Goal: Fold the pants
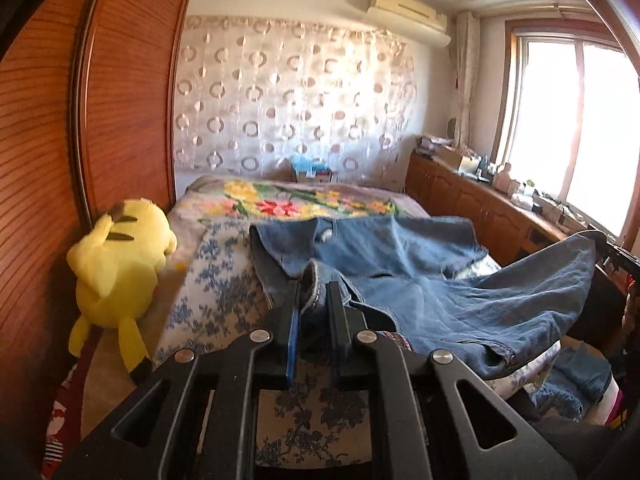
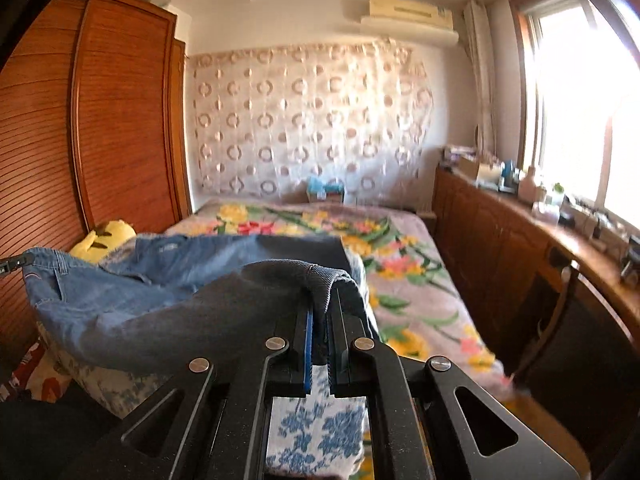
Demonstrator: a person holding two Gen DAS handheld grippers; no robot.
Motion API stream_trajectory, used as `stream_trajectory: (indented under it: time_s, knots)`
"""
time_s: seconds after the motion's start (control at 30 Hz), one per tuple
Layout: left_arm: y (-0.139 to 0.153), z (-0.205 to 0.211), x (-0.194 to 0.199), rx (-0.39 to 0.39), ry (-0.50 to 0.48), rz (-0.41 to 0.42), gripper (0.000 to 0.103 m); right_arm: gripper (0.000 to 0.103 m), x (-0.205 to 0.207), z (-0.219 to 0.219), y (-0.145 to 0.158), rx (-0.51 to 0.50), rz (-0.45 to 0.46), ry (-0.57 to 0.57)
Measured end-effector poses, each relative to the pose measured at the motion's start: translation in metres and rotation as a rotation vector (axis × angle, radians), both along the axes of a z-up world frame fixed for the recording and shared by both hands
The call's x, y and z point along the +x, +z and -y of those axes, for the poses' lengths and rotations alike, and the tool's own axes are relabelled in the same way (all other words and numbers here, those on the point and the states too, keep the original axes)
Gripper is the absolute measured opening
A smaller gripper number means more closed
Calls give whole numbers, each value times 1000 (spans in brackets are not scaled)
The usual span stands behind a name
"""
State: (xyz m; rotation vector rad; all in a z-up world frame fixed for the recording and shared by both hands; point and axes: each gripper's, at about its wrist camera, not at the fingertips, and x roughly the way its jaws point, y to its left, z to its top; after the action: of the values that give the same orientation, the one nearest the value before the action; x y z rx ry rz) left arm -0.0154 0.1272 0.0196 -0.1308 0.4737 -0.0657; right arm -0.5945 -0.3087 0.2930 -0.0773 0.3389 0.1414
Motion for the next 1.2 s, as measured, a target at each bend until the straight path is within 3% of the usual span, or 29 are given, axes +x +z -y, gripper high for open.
stream_trajectory:
  time_s: [0.17, 0.27, 0.63, 0.87, 1.2]
  knots:
    - [23, 0, -11, 12, -1, 70, 13, 5, -12, -2, 9, -17, 50, 11]
    - [26, -2, -9, 34, 7, 79, 13, 5, -4, -8, -6, -21, 45, 13]
    - [-7, -5, 33, 41, 16, 7, 13, 5, 58, -11, -27, -16, -90, -19]
    - [-7, -3, 71, 60, 28, -4, 13, 5, 92, -21, 1, -45, -92, -24]
    - [-7, -10, 129, 83, 48, -23, 12, 5, 151, -29, -6, -60, -91, -29]
